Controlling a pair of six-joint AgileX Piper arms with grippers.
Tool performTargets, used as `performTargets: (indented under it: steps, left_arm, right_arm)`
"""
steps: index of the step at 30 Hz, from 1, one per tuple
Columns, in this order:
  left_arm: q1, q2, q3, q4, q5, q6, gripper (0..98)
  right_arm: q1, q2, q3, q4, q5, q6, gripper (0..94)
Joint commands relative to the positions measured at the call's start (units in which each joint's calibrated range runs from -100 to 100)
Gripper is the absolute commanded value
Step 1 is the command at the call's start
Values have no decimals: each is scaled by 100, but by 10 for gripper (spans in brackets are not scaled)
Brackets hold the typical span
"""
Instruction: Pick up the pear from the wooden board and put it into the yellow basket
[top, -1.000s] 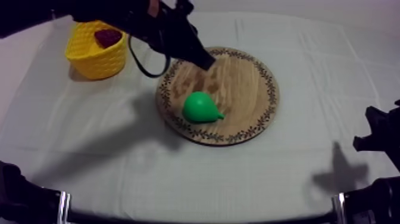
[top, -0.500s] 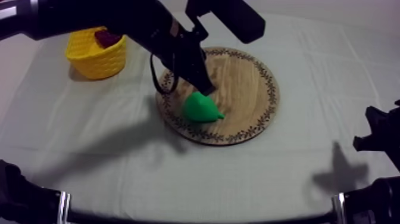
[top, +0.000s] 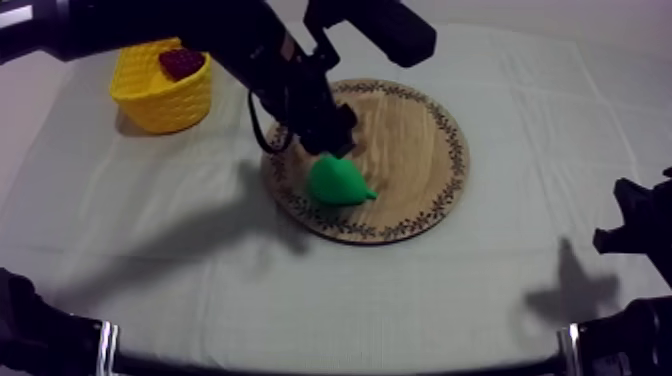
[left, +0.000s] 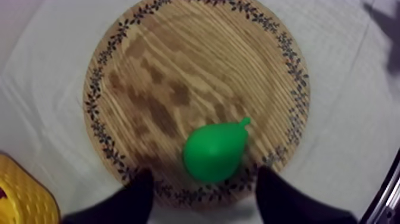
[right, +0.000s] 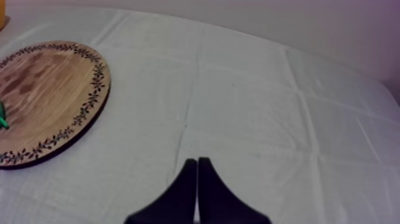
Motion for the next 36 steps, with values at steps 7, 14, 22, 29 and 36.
performTargets:
  steps: [7, 14, 22, 29, 36]
  left_arm:
    - [-50, 63, 67, 138, 294, -277, 937]
    - [-70, 306, 234, 250, 164, -441, 917]
    - [-60, 811, 349, 361, -188, -734, 891]
    - [-77, 1348, 79, 475, -323, -982, 860]
    - [-129, 1768, -264, 584, -354, -1224, 820]
  right_arm:
    - [0, 1, 5, 1, -9, 0, 5]
    - [0, 1, 5, 1, -9, 0, 5]
    - [0, 1, 5, 1, -9, 0, 5]
    - [0, 1, 5, 1, -9, 0, 5]
    - [0, 1, 5, 1, -9, 0, 5]
